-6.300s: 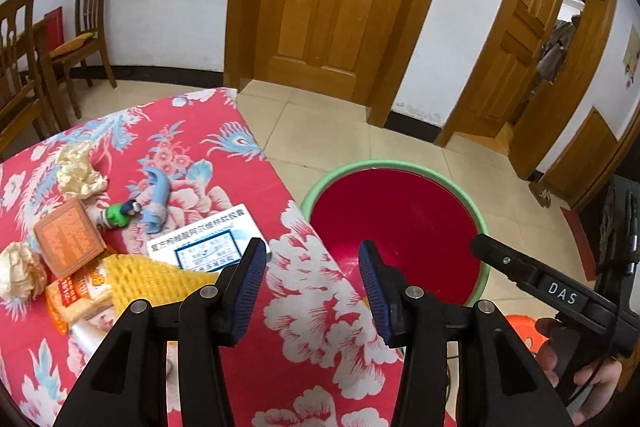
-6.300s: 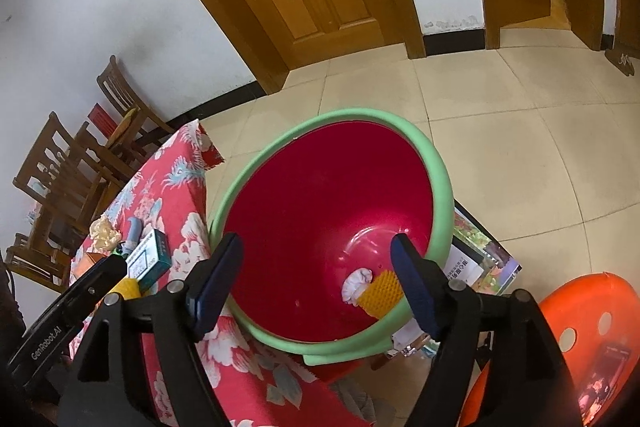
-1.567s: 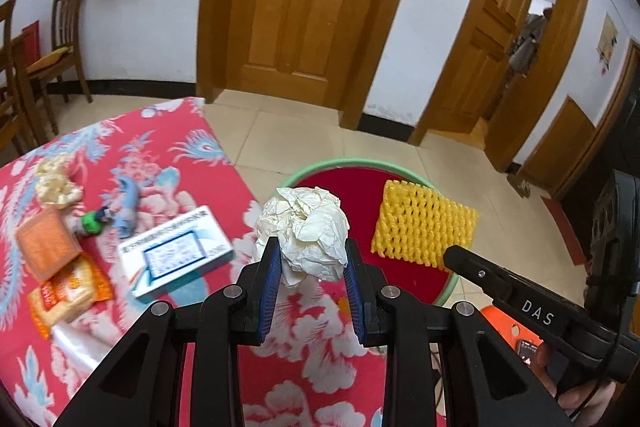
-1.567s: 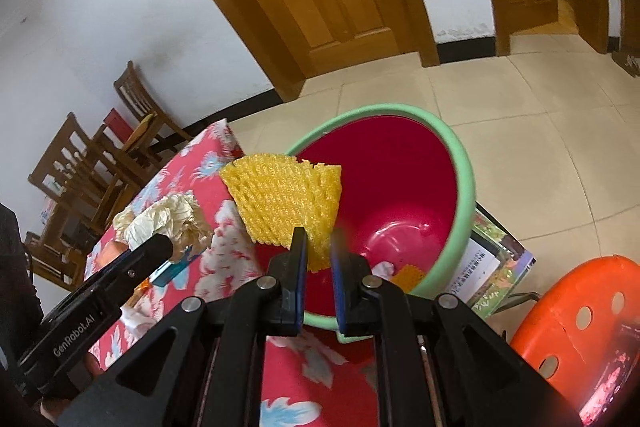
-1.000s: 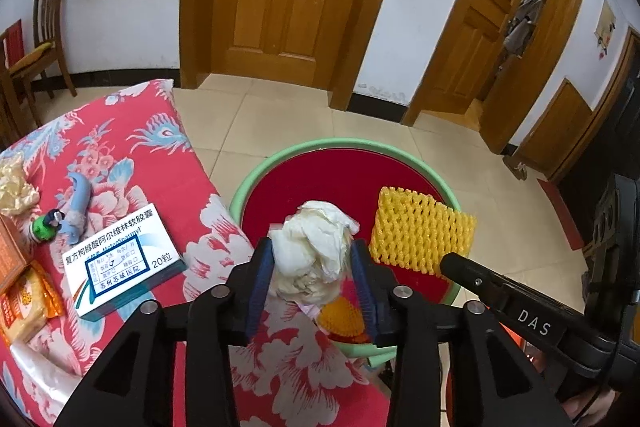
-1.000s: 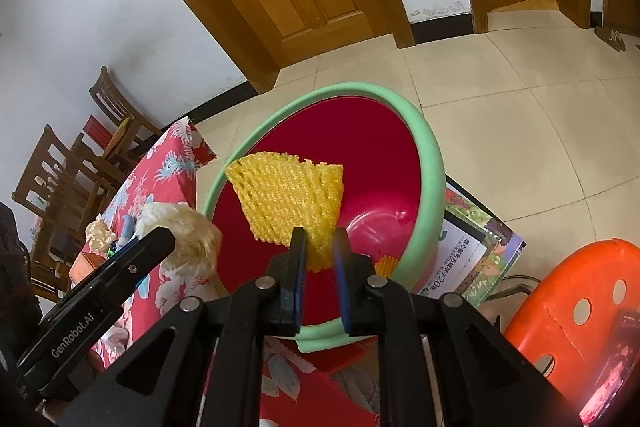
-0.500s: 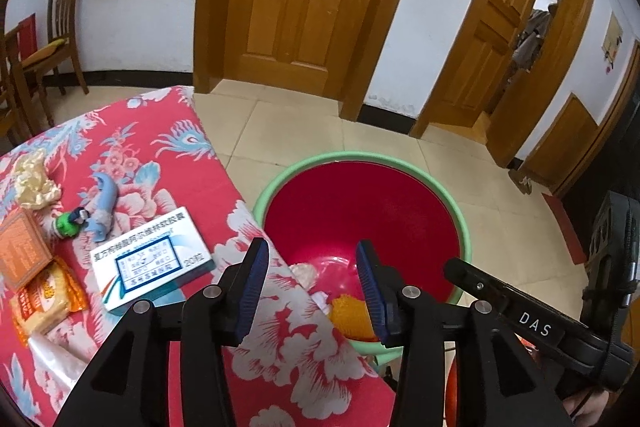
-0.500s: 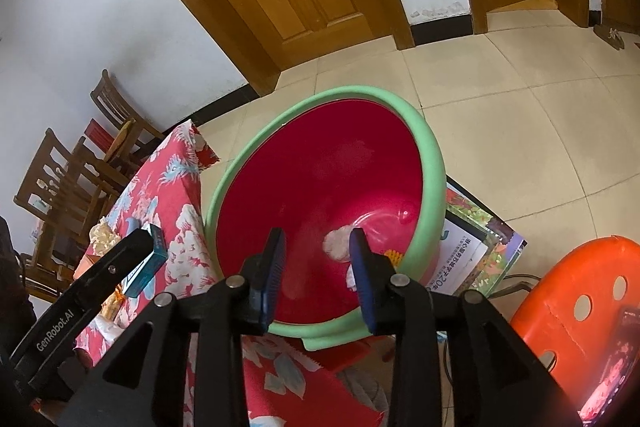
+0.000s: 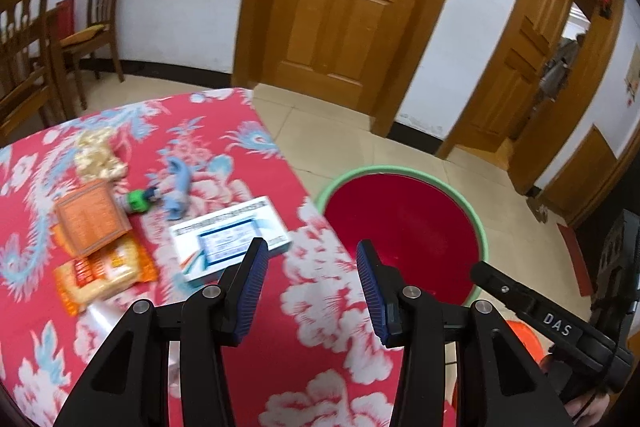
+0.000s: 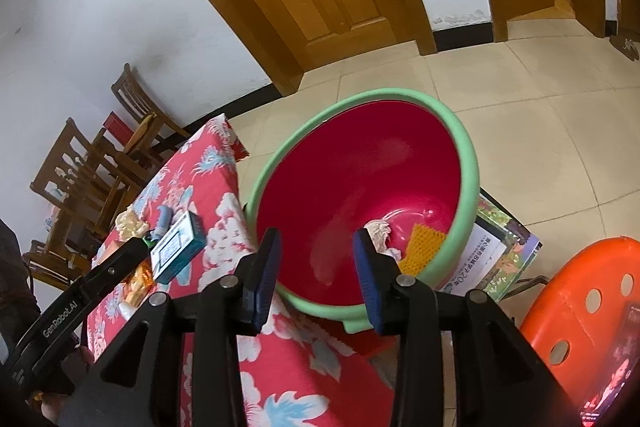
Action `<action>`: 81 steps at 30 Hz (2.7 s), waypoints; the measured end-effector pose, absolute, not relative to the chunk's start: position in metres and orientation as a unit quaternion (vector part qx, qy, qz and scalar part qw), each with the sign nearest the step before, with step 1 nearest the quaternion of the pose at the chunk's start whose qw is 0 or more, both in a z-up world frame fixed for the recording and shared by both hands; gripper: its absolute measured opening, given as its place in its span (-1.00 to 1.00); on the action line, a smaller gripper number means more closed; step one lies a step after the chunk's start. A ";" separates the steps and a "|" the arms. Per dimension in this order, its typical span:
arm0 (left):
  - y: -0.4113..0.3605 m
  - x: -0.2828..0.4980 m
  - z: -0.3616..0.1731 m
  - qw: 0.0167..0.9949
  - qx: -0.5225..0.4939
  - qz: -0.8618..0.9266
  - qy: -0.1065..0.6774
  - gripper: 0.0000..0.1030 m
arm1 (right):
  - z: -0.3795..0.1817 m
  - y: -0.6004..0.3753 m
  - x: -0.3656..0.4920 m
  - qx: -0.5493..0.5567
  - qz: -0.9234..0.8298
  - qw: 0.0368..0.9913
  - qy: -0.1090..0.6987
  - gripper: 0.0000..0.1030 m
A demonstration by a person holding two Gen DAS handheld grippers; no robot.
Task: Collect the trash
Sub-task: 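Move the left tool back to the table toward the clear plastic bag, then close the left tool on the clear plastic bag, then lift the plastic bag with the left tool while the right tool reaches for the orange box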
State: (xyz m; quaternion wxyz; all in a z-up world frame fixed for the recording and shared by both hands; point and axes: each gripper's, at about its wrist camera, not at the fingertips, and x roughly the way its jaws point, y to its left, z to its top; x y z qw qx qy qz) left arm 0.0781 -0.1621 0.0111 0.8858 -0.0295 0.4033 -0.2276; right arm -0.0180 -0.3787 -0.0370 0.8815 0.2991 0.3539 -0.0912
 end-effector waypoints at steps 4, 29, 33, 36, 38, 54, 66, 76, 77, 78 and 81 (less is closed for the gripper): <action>-0.143 0.075 0.013 0.891 -0.037 -0.205 0.404 -0.07 | -0.034 -0.371 -0.020 0.296 -0.083 0.884 0.352 -0.18; -0.065 0.070 -0.025 0.884 -0.077 -0.080 0.454 0.16 | -0.029 -0.340 -0.018 0.277 -0.052 0.889 0.360 -0.04; -0.069 0.074 -0.035 0.879 -0.072 -0.075 0.464 0.23 | -0.030 -0.338 -0.016 0.277 -0.051 0.889 0.362 -0.04; -0.070 0.076 -0.041 0.879 -0.068 -0.069 0.468 0.24 | -0.031 -0.337 -0.015 0.276 -0.049 0.888 0.364 -0.04; -0.069 0.078 -0.045 0.876 -0.068 -0.067 0.472 0.24 | -0.032 -0.336 -0.013 0.276 -0.048 0.887 0.366 -0.03; -0.063 0.066 -0.047 0.876 -0.069 -0.124 0.461 -0.23 | -0.034 -0.321 -0.006 0.265 -0.035 0.886 0.379 -0.03; -0.020 0.055 -0.022 0.892 -0.096 -0.116 0.426 -0.36 | -0.025 -0.282 0.005 0.234 -0.008 0.892 0.388 -0.03; 0.034 0.063 -0.004 0.906 -0.113 -0.068 0.401 -0.36 | -0.012 -0.234 0.022 0.198 0.030 0.898 0.391 0.08; 0.040 0.064 -0.003 0.907 -0.117 -0.063 0.399 -0.36 | -0.012 -0.228 0.025 0.195 0.035 0.898 0.393 0.12; 0.044 0.065 -0.002 0.908 -0.121 -0.060 0.397 -0.36 | -0.012 -0.222 0.028 0.192 0.040 0.897 0.396 0.19; 0.054 0.066 0.000 0.911 -0.123 -0.049 0.391 -0.36 | -0.013 -0.206 0.036 0.179 0.056 0.896 0.403 0.27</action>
